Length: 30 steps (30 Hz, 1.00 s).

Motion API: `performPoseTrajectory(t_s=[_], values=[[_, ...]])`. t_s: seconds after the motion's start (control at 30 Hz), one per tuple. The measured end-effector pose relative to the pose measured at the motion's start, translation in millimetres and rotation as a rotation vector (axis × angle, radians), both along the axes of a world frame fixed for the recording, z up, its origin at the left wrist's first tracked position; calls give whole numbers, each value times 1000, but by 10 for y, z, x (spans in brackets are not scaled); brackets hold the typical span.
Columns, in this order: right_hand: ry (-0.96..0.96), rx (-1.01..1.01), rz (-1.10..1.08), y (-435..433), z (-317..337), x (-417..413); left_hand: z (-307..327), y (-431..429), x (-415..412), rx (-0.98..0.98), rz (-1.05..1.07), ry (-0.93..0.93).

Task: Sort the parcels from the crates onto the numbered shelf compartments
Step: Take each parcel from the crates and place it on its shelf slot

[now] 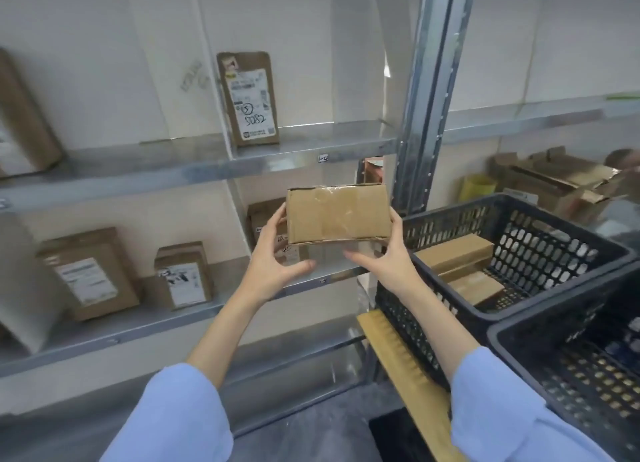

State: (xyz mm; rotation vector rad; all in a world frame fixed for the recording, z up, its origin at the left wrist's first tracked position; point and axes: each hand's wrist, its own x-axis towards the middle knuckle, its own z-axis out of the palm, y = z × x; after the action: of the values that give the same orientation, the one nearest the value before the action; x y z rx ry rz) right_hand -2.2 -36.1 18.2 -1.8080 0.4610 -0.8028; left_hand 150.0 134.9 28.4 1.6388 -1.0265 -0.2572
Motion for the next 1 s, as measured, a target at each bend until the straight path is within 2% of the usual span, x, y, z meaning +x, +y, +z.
performPoseTrajectory(t_s=[0.2,0.53,0.7,1.0], values=[[45,-13,96,502,-65,412,8,692,221,-17,81,47],[-6,145,250,1536,-100,785,-109,1905,393,-70,227,143],[10,99,300,1968,-133,819,-187,2394,339,-83,279,152],[148,-81,399,2667,-202,704,-257,3078,152,-92,369,190]])
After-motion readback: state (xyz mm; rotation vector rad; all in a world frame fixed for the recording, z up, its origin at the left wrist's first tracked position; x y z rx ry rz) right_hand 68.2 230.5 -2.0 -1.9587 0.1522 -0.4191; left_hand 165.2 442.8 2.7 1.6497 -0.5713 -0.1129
